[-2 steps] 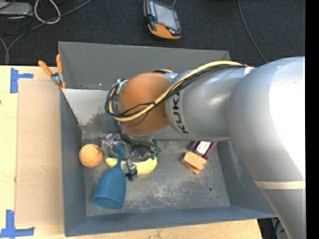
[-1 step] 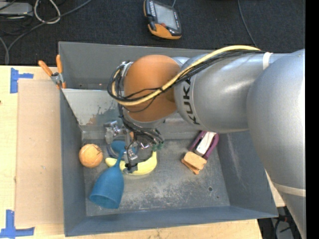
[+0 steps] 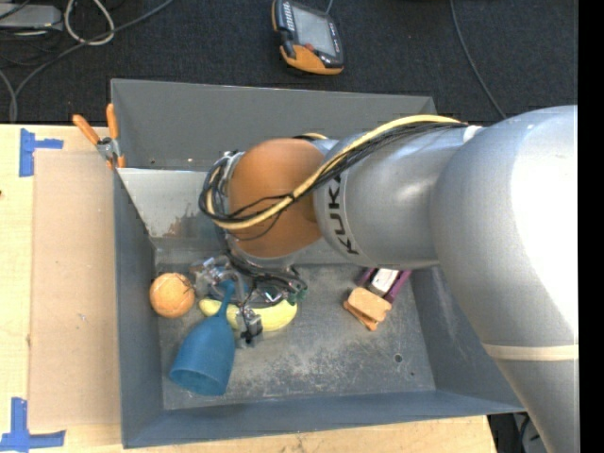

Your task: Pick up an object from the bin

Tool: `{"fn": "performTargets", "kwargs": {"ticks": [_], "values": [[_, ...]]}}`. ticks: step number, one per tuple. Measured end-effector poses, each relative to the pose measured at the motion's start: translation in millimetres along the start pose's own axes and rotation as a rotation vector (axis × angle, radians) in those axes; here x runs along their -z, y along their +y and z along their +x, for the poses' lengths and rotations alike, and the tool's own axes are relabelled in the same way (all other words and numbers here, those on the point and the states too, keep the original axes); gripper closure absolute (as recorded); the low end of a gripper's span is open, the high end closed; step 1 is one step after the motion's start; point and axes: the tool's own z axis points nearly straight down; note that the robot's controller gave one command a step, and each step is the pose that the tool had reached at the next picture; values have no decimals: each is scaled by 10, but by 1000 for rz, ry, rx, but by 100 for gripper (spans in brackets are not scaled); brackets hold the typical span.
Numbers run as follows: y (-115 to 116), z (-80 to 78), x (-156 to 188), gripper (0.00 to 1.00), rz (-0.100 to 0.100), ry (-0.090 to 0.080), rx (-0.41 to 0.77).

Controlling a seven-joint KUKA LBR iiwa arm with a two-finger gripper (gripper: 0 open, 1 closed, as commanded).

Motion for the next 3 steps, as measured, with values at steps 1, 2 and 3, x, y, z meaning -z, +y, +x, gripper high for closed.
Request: {"fn": "performTargets", "kwargs": {"ticks": [1, 2, 3], "values": [[21, 15, -68, 0, 8, -16, 309], [0, 1, -3, 100, -2, -1, 9], [0, 0, -1, 100, -2, -1, 8]]}}
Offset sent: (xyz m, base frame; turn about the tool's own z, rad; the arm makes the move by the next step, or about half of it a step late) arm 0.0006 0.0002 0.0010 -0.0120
